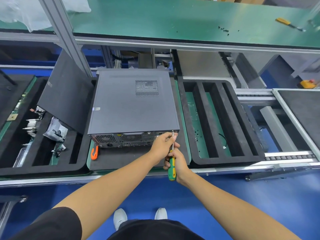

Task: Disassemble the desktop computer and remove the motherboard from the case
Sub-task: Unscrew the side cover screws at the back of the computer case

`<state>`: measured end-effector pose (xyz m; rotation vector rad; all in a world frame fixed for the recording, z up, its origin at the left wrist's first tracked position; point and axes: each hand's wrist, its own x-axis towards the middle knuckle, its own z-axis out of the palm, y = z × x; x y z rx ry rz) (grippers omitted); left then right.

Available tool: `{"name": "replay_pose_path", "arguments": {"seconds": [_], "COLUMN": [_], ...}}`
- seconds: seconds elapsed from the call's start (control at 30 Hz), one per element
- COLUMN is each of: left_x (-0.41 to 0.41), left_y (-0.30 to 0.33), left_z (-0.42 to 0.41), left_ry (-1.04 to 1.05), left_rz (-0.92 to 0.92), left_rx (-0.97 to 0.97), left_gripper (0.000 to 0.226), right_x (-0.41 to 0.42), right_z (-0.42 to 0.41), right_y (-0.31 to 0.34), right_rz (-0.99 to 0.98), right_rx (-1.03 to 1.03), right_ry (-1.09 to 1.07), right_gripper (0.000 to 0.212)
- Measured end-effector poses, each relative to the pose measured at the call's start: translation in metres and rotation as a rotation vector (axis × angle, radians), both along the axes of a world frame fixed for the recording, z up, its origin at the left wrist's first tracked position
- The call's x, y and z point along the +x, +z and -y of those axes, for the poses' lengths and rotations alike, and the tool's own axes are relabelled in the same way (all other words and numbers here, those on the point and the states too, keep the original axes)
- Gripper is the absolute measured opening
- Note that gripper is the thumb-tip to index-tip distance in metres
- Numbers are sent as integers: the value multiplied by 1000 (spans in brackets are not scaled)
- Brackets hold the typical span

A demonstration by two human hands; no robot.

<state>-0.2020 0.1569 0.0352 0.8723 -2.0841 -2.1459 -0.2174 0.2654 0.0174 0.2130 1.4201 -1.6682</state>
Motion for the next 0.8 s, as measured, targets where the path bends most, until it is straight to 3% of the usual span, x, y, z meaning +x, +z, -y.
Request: {"name": "replay_pose_path", "arguments": {"seconds": [0.8], "left_x": [-2], "left_y": [11], "left_z": [0], "left_ry": [47], "left_rz": [43], "left_rx": [105], "left_gripper": [27], "right_x": [-6], "right_z": [-6], "right_y": [12], "right_rz": [-87], "right_rx": [44], "right_ry": [99], "right_gripper": [9]}}
